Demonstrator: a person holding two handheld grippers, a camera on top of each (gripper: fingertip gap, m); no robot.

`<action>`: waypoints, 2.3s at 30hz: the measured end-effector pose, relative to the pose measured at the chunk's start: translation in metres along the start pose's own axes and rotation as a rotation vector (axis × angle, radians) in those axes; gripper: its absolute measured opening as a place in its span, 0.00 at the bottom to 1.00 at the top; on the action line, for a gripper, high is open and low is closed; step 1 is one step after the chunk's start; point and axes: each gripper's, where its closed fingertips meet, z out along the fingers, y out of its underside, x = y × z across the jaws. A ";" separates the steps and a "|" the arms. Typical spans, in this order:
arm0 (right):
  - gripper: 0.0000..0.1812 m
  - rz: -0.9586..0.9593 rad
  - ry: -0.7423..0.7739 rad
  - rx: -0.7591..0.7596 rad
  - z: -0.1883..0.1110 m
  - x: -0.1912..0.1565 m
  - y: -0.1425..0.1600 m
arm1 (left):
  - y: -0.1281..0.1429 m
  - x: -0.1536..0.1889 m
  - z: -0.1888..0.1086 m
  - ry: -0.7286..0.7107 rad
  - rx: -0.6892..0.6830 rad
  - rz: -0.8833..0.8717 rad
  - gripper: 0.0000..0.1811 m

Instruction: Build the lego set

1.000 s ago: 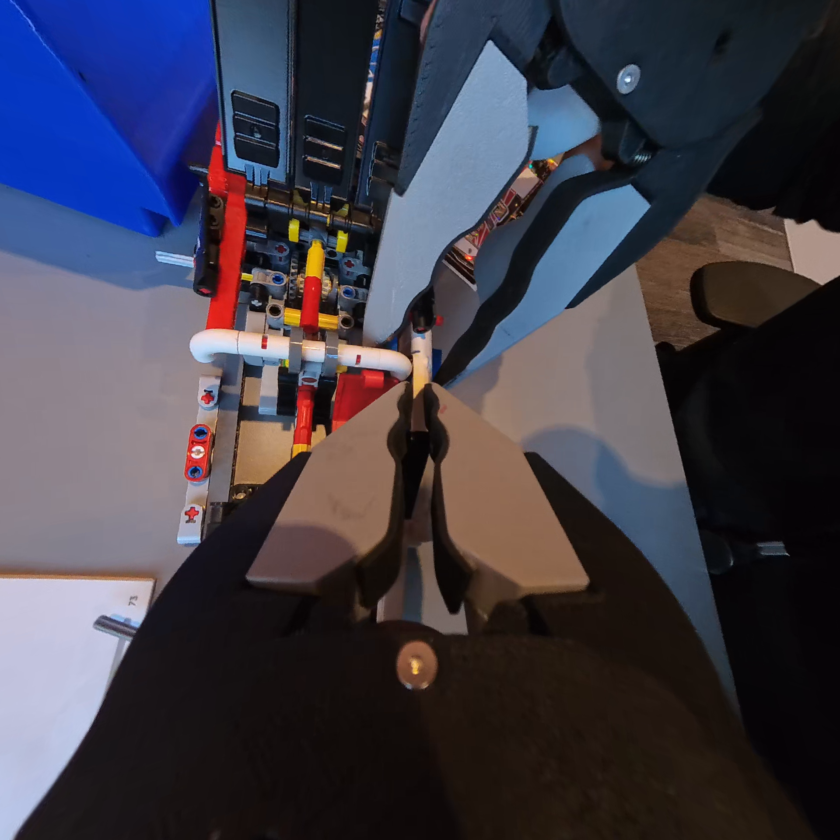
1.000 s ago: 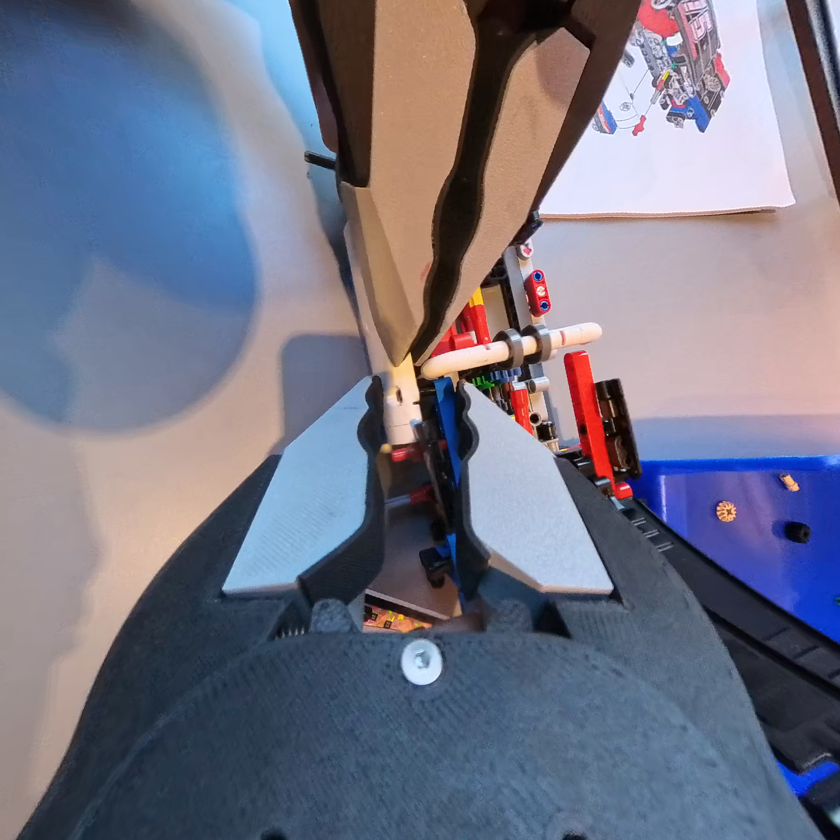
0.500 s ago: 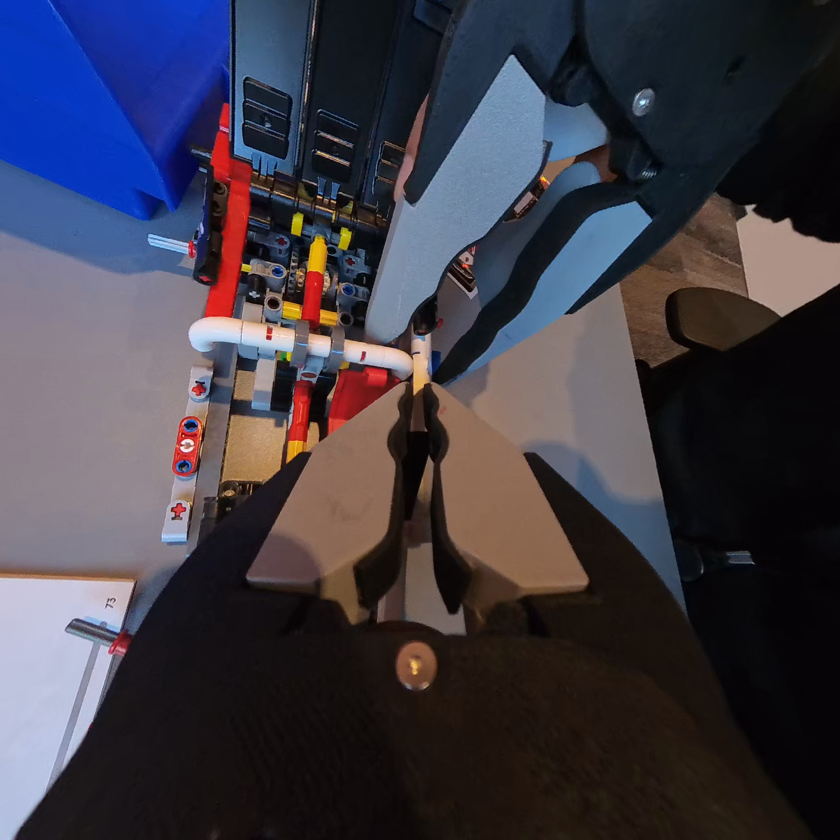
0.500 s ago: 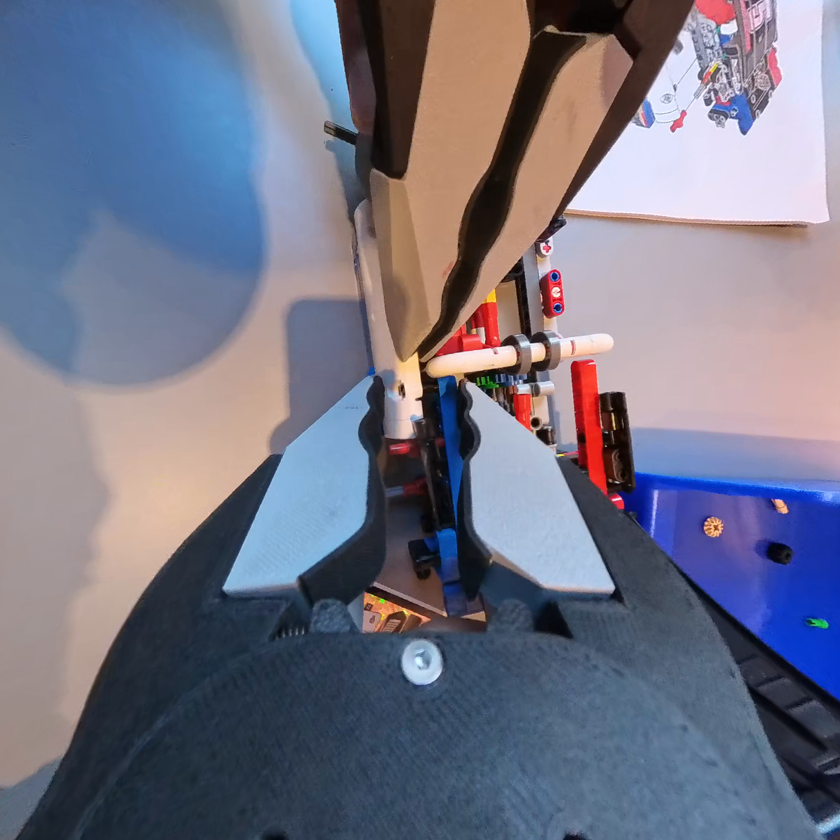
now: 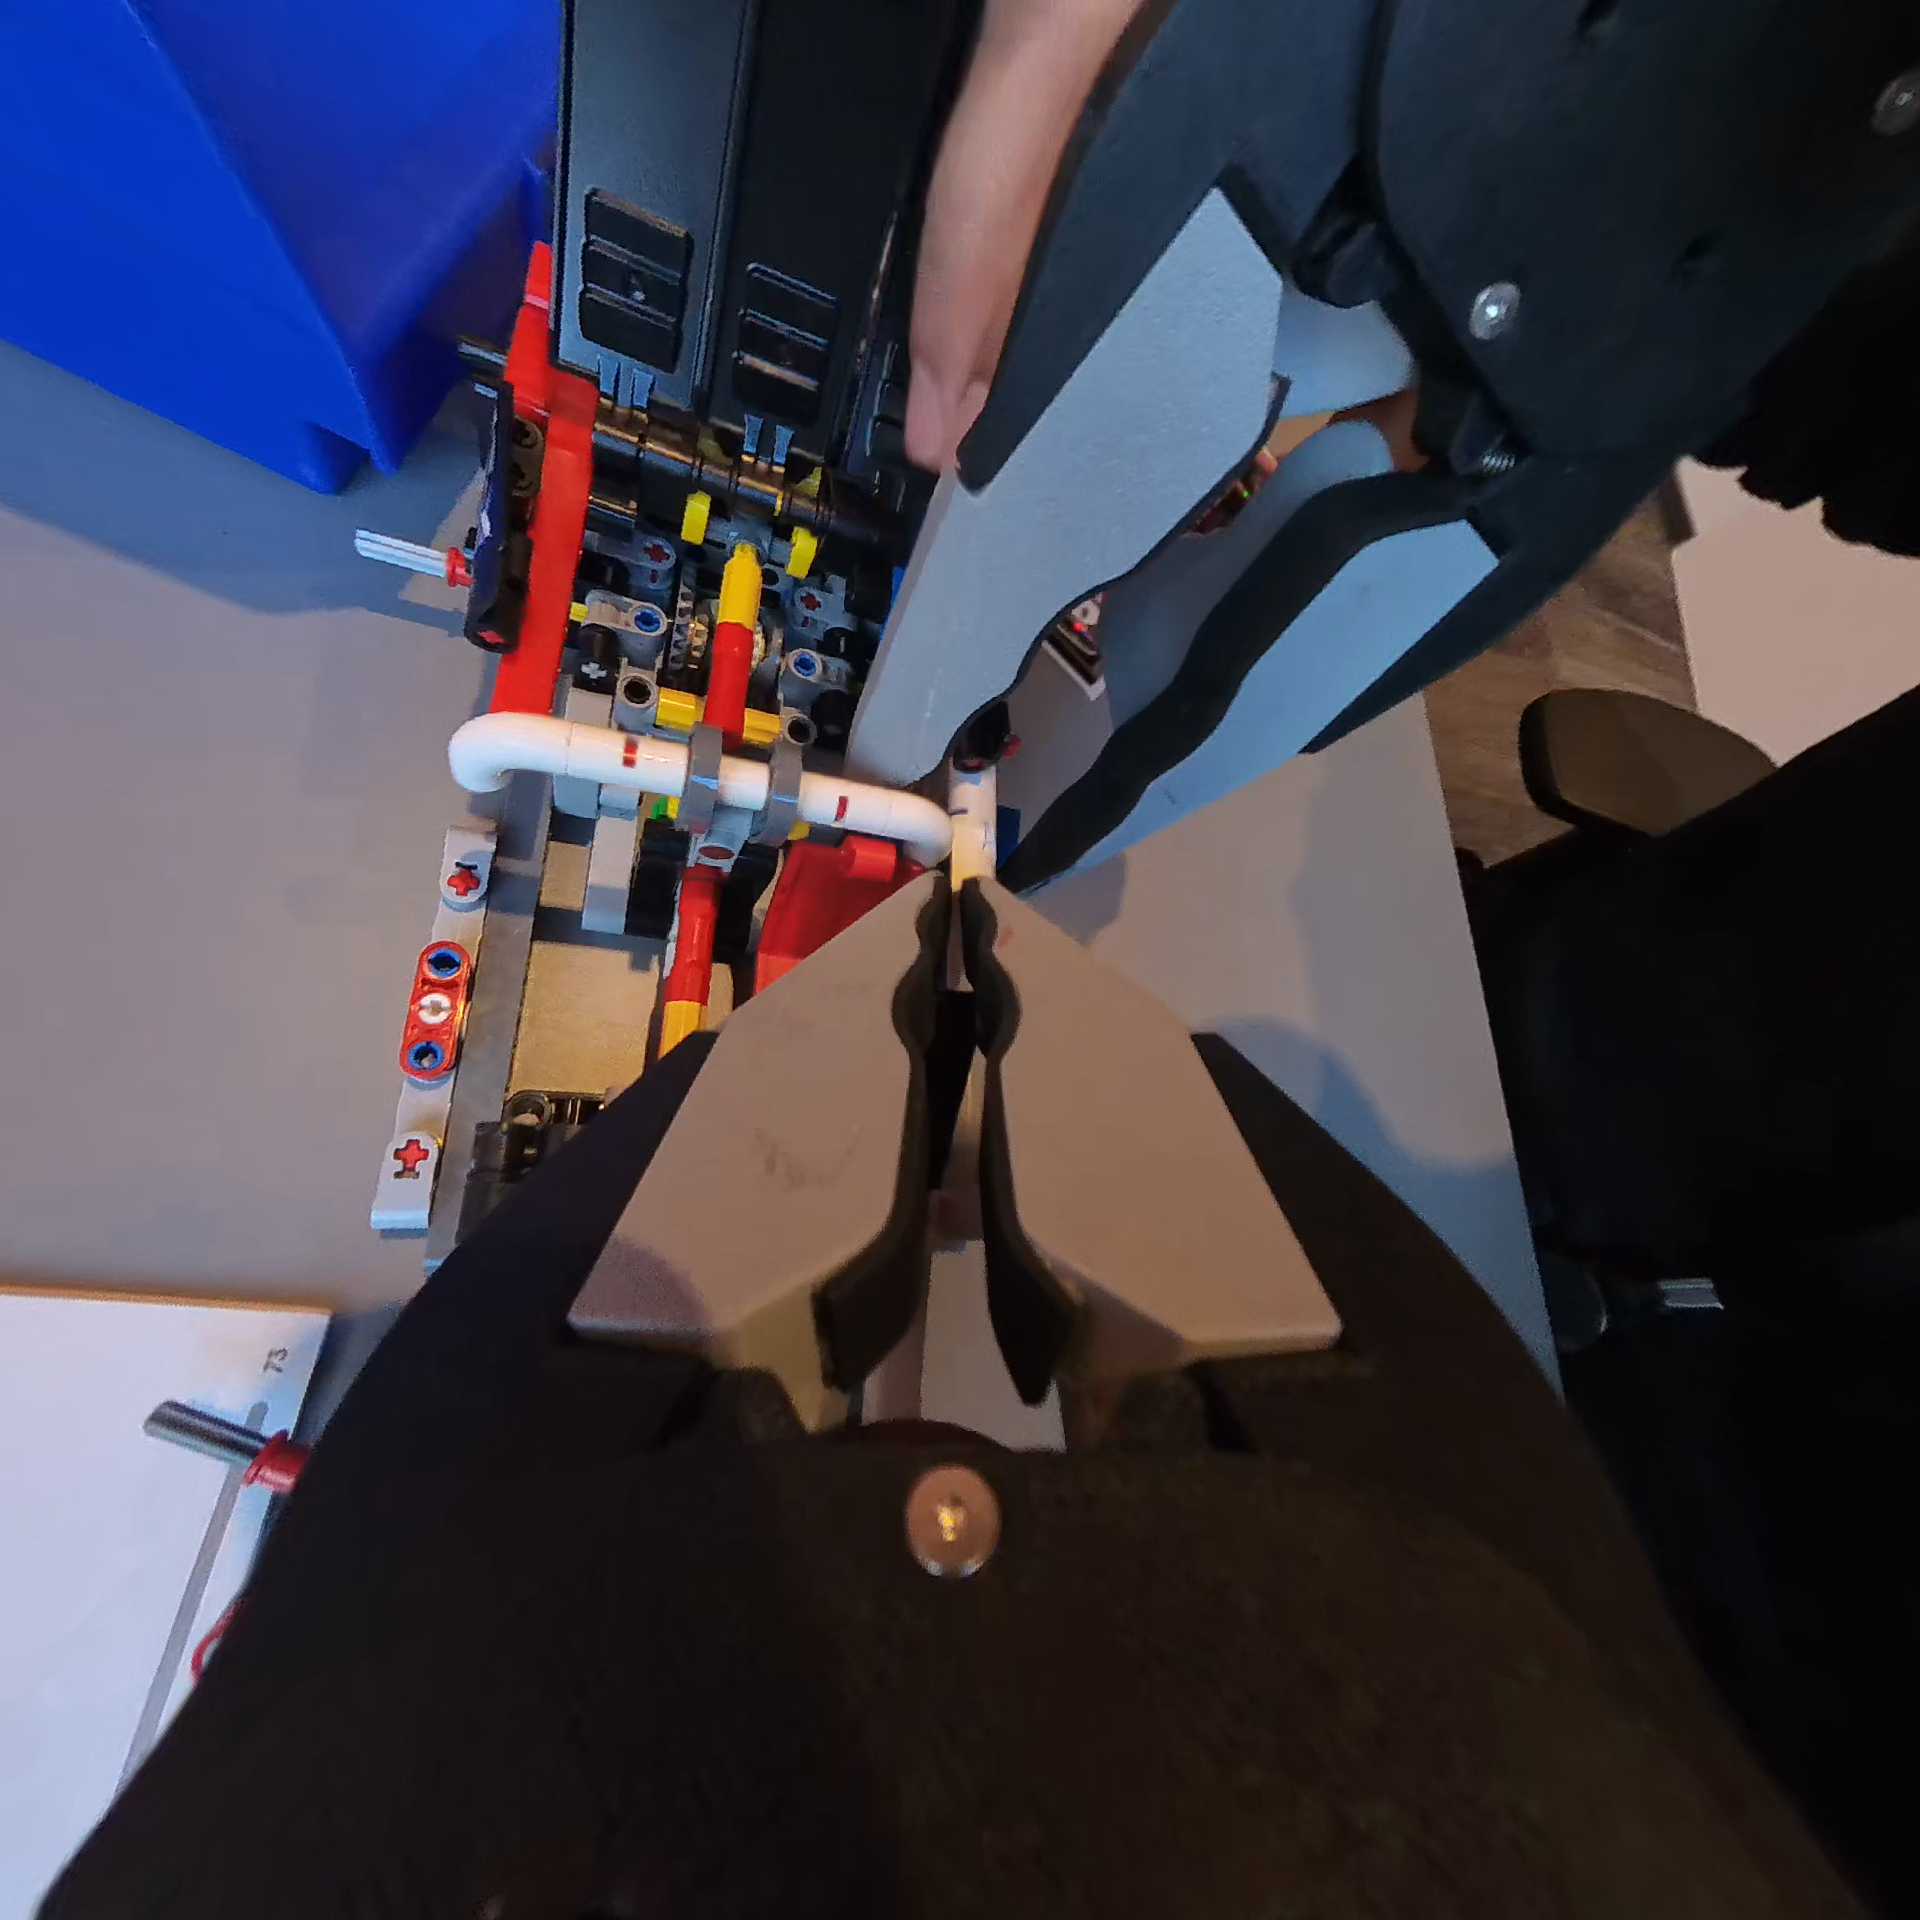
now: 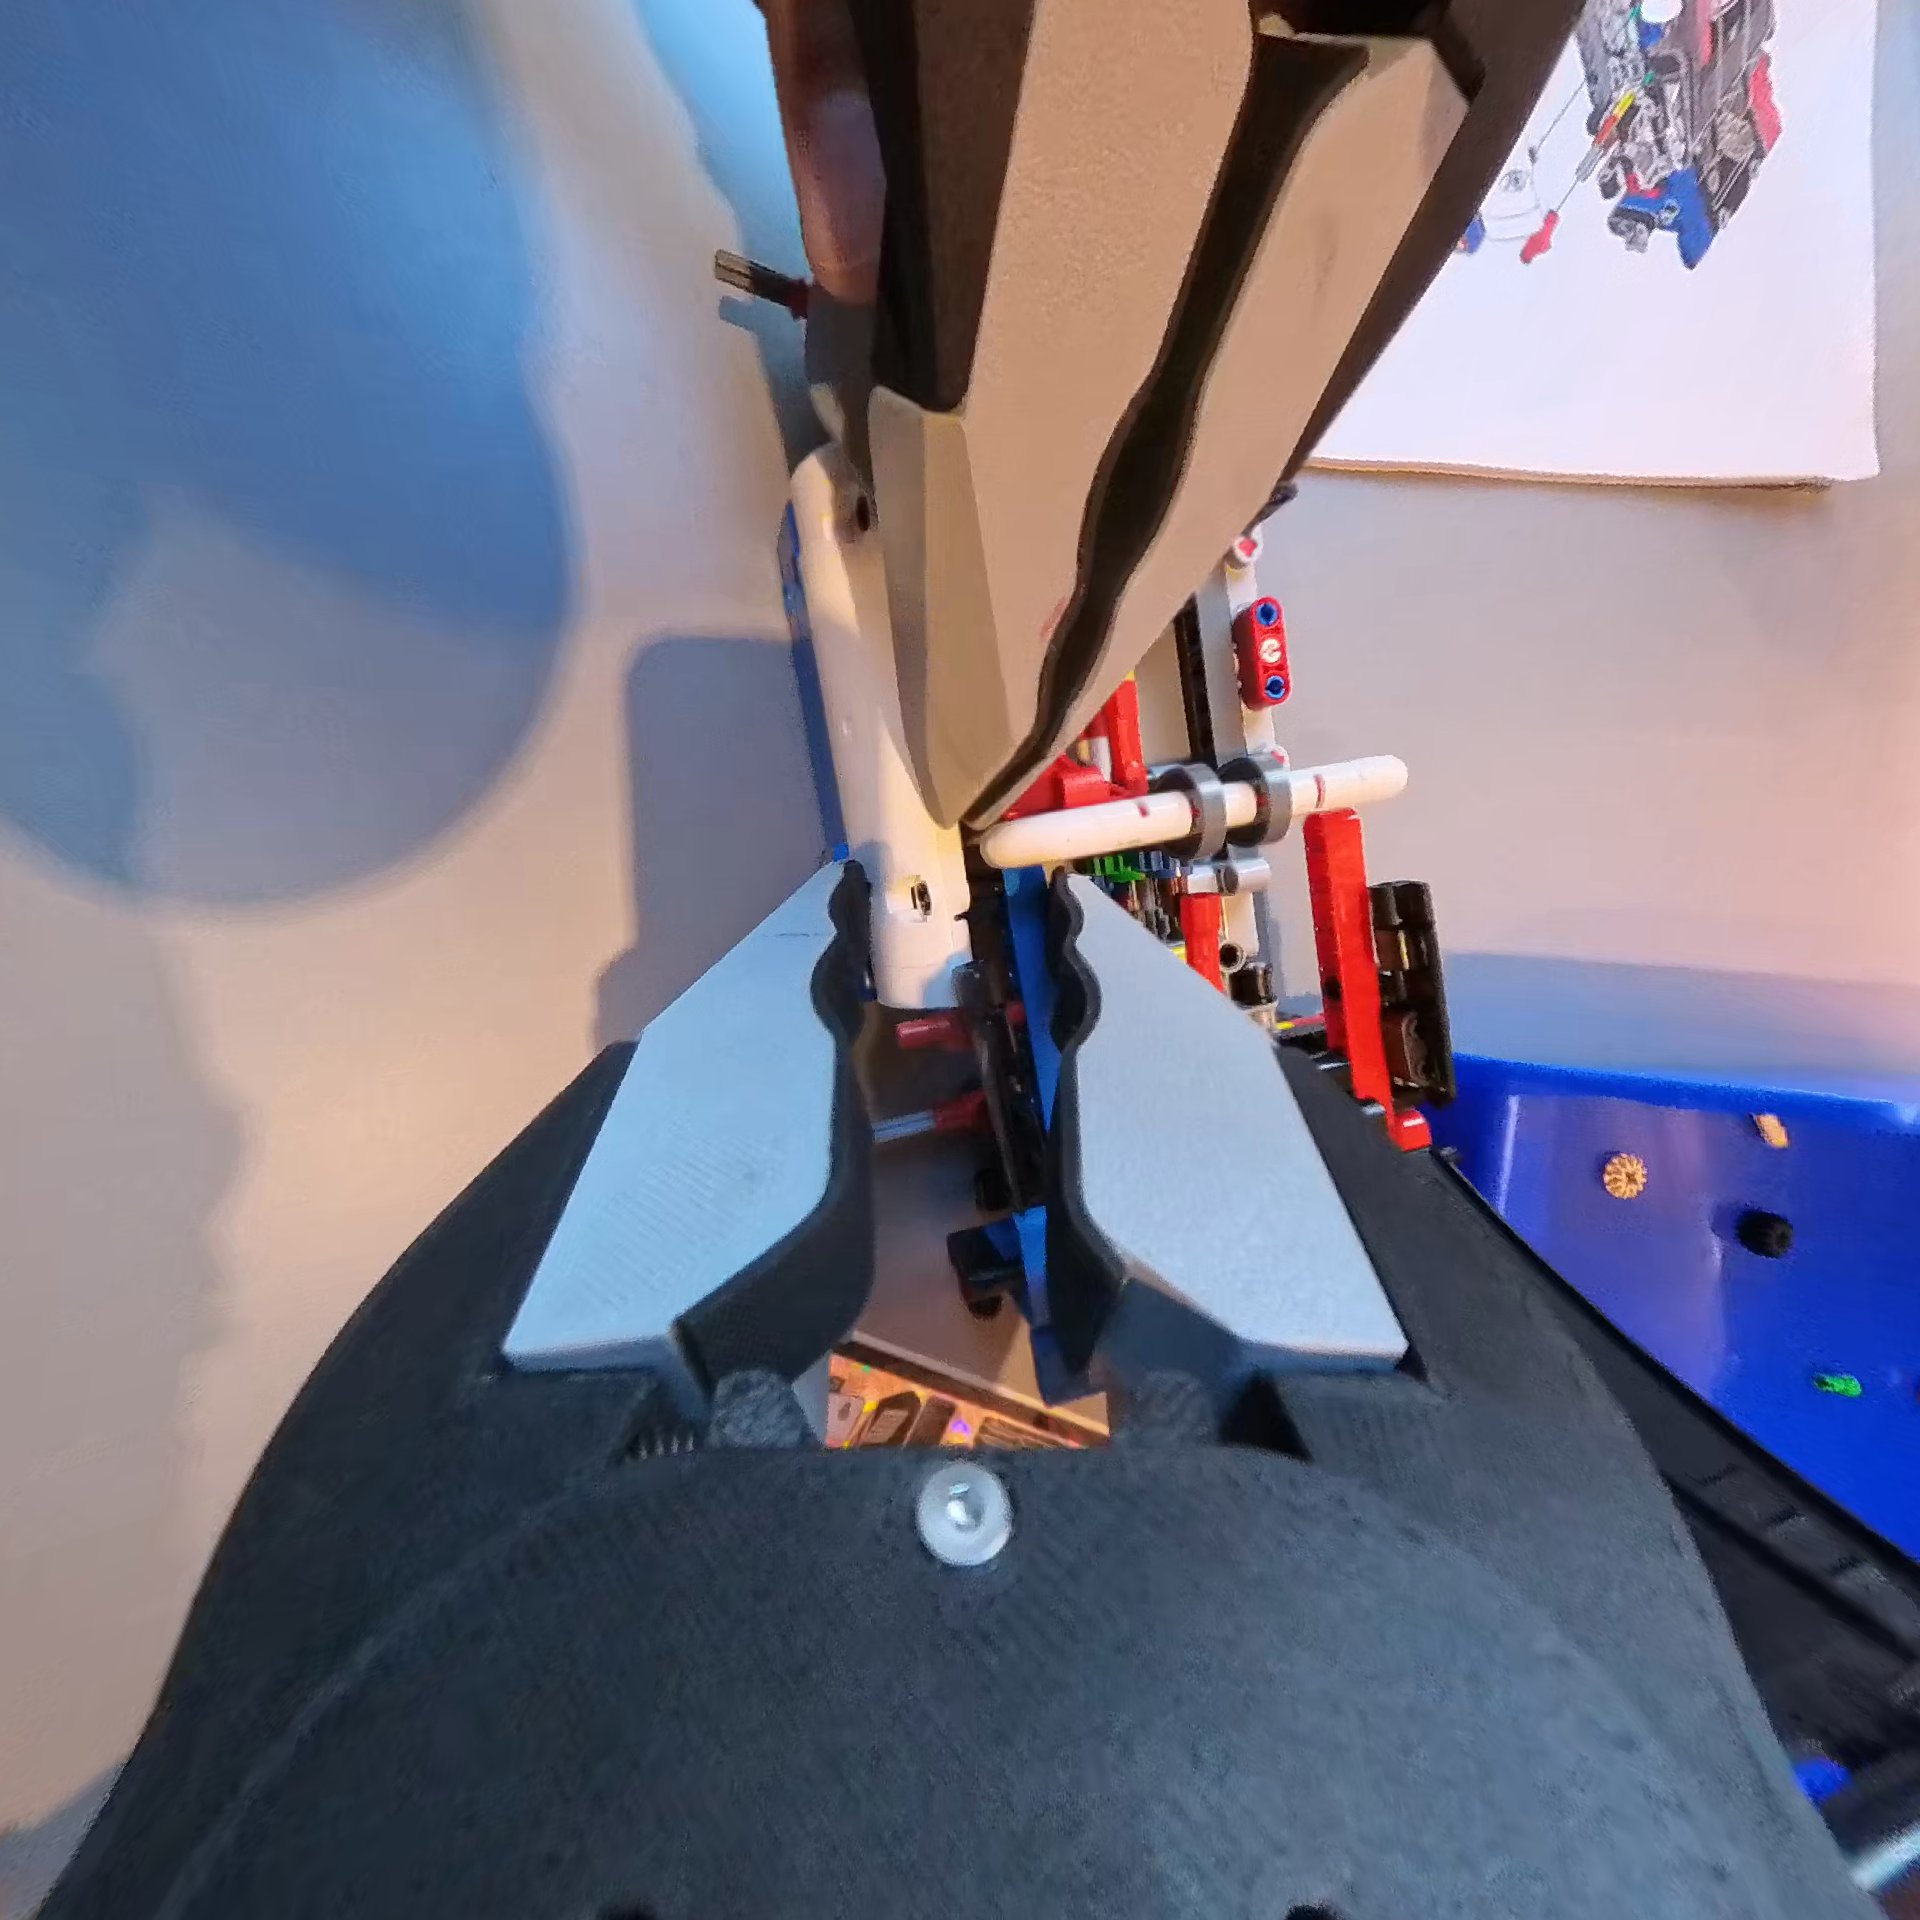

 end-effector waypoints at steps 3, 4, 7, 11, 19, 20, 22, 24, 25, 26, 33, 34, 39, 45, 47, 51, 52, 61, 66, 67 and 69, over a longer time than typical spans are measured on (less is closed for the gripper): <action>0.17 0.036 -0.030 0.047 -0.001 -0.001 -0.002 | 0.003 0.002 -0.002 -0.020 -0.033 0.028 0.00; 0.17 0.043 -0.035 0.053 -0.002 -0.001 -0.003 | 0.003 0.003 -0.002 -0.028 -0.038 0.039 0.00; 0.16 0.028 -0.030 0.052 -0.002 -0.002 -0.003 | 0.005 0.004 -0.004 -0.052 -0.069 0.062 0.02; 0.16 0.022 -0.029 0.052 -0.002 -0.002 -0.003 | 0.007 0.008 -0.006 -0.040 -0.087 0.070 0.06; 0.15 0.011 -0.029 0.047 -0.002 -0.002 -0.003 | 0.011 0.006 -0.005 -0.102 -0.136 0.128 0.05; 0.15 0.010 -0.029 0.048 -0.002 -0.002 -0.003 | 0.011 0.006 -0.006 -0.112 -0.144 0.143 0.06; 0.15 0.010 -0.030 0.048 -0.002 -0.002 -0.003 | 0.012 0.008 -0.013 -0.124 -0.155 0.164 0.11; 0.15 0.010 -0.028 0.048 -0.002 -0.002 -0.003 | 0.009 0.007 -0.024 -0.147 -0.147 0.167 0.13; 0.15 0.009 -0.028 0.049 -0.002 -0.002 -0.003 | 0.007 0.004 -0.026 -0.162 -0.139 0.165 0.13; 0.15 0.009 -0.028 0.048 -0.002 -0.002 -0.003 | 0.007 0.003 -0.025 -0.162 -0.136 0.162 0.12; 0.16 0.009 -0.023 0.052 -0.002 -0.002 -0.003 | 0.013 0.002 -0.006 -0.176 -0.186 0.186 0.04; 0.16 0.008 -0.023 0.052 -0.002 -0.002 -0.003 | 0.013 0.002 -0.005 -0.175 -0.187 0.184 0.04; 0.16 0.004 -0.026 0.051 -0.002 -0.002 -0.003 | 0.013 0.002 -0.004 -0.176 -0.184 0.185 0.04; 0.15 0.019 -0.042 0.054 -0.003 -0.003 -0.004 | 0.012 0.004 -0.002 -0.127 -0.162 0.158 0.03; 0.15 0.018 -0.047 0.058 -0.004 -0.003 -0.005 | 0.012 0.005 -0.002 -0.116 -0.154 0.150 0.02; 0.14 0.012 -0.020 0.031 -0.003 0.001 -0.004 | 0.009 0.001 -0.002 -0.100 -0.120 0.107 0.02; 0.15 -0.011 0.005 0.019 -0.002 0.004 -0.003 | 0.007 -0.001 -0.003 -0.099 -0.108 0.093 0.02; 0.16 0.021 -0.032 0.049 -0.002 0.003 -0.004 | 0.005 0.000 -0.004 0.016 -0.066 -0.058 0.01; 0.16 0.063 -0.065 -0.013 -0.002 0.005 -0.005 | 0.005 -0.001 -0.004 0.005 -0.070 -0.042 0.01; 0.16 0.063 -0.066 -0.026 -0.002 0.005 -0.005 | 0.005 -0.001 -0.005 0.011 -0.064 -0.046 0.01; 0.16 0.038 -0.065 -0.036 -0.004 0.006 -0.006 | 0.004 -0.001 -0.005 0.028 -0.053 -0.055 0.01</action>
